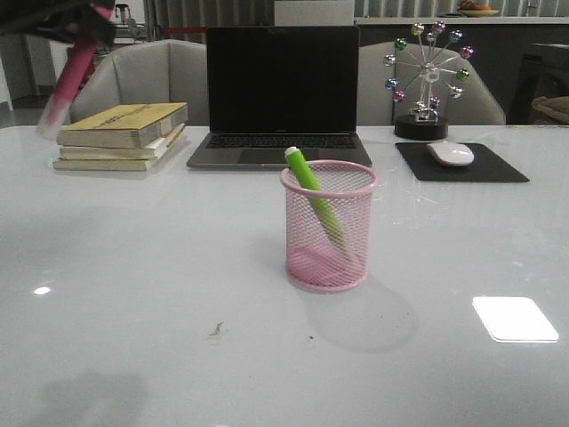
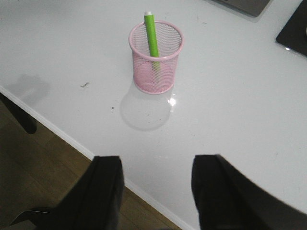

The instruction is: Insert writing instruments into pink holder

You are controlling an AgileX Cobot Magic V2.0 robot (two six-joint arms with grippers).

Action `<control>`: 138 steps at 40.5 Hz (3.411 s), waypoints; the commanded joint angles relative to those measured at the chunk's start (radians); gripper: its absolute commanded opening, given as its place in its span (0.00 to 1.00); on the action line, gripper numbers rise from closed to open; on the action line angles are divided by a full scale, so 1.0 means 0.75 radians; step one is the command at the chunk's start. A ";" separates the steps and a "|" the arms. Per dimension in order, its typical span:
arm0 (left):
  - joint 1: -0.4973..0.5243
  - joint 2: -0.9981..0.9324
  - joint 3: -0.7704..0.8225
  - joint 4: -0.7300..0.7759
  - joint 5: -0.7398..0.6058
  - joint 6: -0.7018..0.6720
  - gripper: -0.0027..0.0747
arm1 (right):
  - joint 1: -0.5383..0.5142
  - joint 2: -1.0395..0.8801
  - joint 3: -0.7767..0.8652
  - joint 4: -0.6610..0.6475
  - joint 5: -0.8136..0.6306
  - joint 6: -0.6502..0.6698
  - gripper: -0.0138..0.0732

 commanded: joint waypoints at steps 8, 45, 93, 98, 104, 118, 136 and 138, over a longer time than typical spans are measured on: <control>-0.346 0.006 0.098 -0.014 -0.771 0.001 0.15 | -0.010 0.003 -0.031 -0.010 -0.087 -0.005 0.67; -0.574 0.722 -0.134 -0.024 -1.360 -0.001 0.15 | -0.010 0.003 -0.031 -0.010 -0.087 -0.005 0.67; -0.532 0.704 -0.135 -0.039 -1.146 -0.001 0.47 | -0.010 0.003 -0.031 -0.010 -0.087 -0.005 0.67; -0.532 0.618 -0.135 -0.018 -1.102 -0.001 0.47 | -0.010 0.003 -0.031 -0.010 -0.087 -0.005 0.67; -0.529 0.436 -0.135 -0.012 -0.859 0.002 0.47 | -0.010 0.003 -0.031 -0.010 -0.087 -0.005 0.67; -0.509 -0.062 -0.137 0.103 0.308 0.002 0.46 | -0.010 0.003 -0.031 -0.010 -0.087 -0.005 0.67; -0.509 -0.524 -0.045 0.077 1.033 0.002 0.46 | -0.010 0.003 -0.031 -0.010 -0.087 -0.005 0.67; -0.509 -0.588 0.002 0.061 1.033 0.002 0.46 | -0.010 0.003 -0.031 -0.010 -0.087 -0.005 0.67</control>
